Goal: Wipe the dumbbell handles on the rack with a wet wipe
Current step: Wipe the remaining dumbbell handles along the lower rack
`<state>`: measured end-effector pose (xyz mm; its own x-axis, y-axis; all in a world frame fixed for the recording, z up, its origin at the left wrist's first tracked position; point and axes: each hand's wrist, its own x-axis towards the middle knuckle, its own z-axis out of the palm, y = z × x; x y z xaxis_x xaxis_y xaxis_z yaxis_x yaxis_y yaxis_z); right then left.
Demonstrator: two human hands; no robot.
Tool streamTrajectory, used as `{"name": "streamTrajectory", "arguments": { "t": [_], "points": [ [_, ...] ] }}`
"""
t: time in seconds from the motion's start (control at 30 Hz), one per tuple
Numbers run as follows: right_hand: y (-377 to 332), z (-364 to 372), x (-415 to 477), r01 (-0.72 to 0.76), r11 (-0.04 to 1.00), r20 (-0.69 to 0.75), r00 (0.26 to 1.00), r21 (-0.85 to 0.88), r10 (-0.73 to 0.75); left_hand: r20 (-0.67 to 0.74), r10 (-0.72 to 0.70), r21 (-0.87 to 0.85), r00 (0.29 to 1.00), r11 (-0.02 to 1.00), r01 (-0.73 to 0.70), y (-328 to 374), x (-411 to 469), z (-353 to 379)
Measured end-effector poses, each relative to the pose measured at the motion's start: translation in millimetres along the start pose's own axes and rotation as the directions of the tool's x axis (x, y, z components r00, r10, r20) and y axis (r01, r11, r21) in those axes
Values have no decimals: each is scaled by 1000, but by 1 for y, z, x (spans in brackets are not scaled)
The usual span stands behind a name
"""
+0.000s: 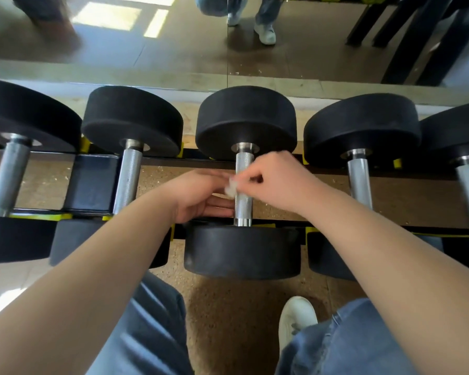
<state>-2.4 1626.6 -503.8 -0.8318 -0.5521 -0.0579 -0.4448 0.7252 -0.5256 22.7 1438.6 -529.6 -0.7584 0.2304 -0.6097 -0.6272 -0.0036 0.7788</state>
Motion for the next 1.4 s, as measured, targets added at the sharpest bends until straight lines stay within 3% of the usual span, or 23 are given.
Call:
{"name": "streamTrajectory", "arguments": {
  "t": [0.07, 0.13, 0.2, 0.27, 0.33, 0.37, 0.43, 0.5, 0.57, 0.6, 0.67, 0.77, 0.87, 0.9, 0.97, 1.03, 1.07, 1.1, 1.17, 1.27, 1.33, 1.4],
  "points": [
    [-6, -2, -5, 31, 999, 220, 975, -28, -24, 11, -4, -9, 1000, 1000, 4, 1, -2, -1],
    [-8, -1, -4, 58, 998, 232, 971, -34, -49, 1, 2, -17, 1000, 1000, -2, 2, -2, -1],
    [-4, 3, 4, 25, 1000, 5, 1000, -11, -25, -33, 10, -40, 999, 999, -11, 2, -1, 0],
    [4, 6, 12, -30, 998, -269, 963, -50, 16, -65, 18, -50, 998, 999, -22, 2, 0, 1],
    [9, 4, 15, -45, 998, -339, 941, -53, 24, -93, 38, -40, 995, 998, -41, 2, 0, 1],
    [9, 1, 12, -39, 999, -266, 963, -4, 36, -107, 46, -46, 993, 998, -51, 2, 0, 1],
    [3, -4, 6, -43, 997, 30, 999, 64, 41, -136, 51, -73, 989, 995, -61, 3, 1, 0],
    [-5, -5, -1, -6, 1000, 342, 940, -5, 7, -146, 38, -87, 989, 995, -51, 3, 1, -1],
    [-5, -2, -2, 31, 999, 448, 894, -39, -10, -124, 19, -74, 992, 997, -28, 3, 0, 0],
    [-3, -2, -1, 18, 999, 395, 919, -26, -7, -103, 13, -64, 995, 998, -20, 2, 0, 1],
    [5, -1, 2, -33, 998, 148, 989, 52, 25, -69, 11, -42, 998, 999, -14, 1, -1, 4],
    [13, 5, 5, -95, 975, -241, 960, 200, 142, -55, 14, -18, 998, 1000, -15, 0, 2, 4],
    [12, 10, 6, -226, 951, -262, 924, 211, 278, -70, 17, -3, 997, 1000, -17, 0, 5, 3],
    [11, 9, 6, -286, 933, -180, 928, 217, 326, -67, 20, 4, 998, 1000, -19, -1, 6, 3],
    [10, 8, 4, -457, 847, 130, 889, 269, 439, -56, 26, 6, 998, 1000, -26, -1, 8, 3],
    [8, 9, -1, -602, 772, 440, 761, 204, 477, -48, 31, -7, 998, 999, -31, 0, 10, 4],
    [8, 11, -2, -633, 754, 513, 713, 177, 478, -41, 28, -12, 999, 1000, -29, 0, 10, 5],
    [7, 14, -2, -659, 723, 537, 695, 209, 478, -28, 23, -17, 999, 1000, -24, 0, 10, 6],
    [6, 18, 4, -694, 559, 484, 719, 455, 499, 0, 19, -21, 1000, 1000, -19, 0, 9, 7],
    [5, 14, 14, -547, 296, 317, 761, 783, 566, -12, 38, 3, 999, 999, -38, -3, 11, 7],
    [5, 12, 15, -516, 259, 300, 763, 817, 572, -33, 50, -9, 998, 999, -50, -3, 15, 10],
    [4, 12, 12, -617, 275, 405, 729, 737, 551, -34, 42, -45, 999, 998, -44, -3, 17, 15]
  ]
}}
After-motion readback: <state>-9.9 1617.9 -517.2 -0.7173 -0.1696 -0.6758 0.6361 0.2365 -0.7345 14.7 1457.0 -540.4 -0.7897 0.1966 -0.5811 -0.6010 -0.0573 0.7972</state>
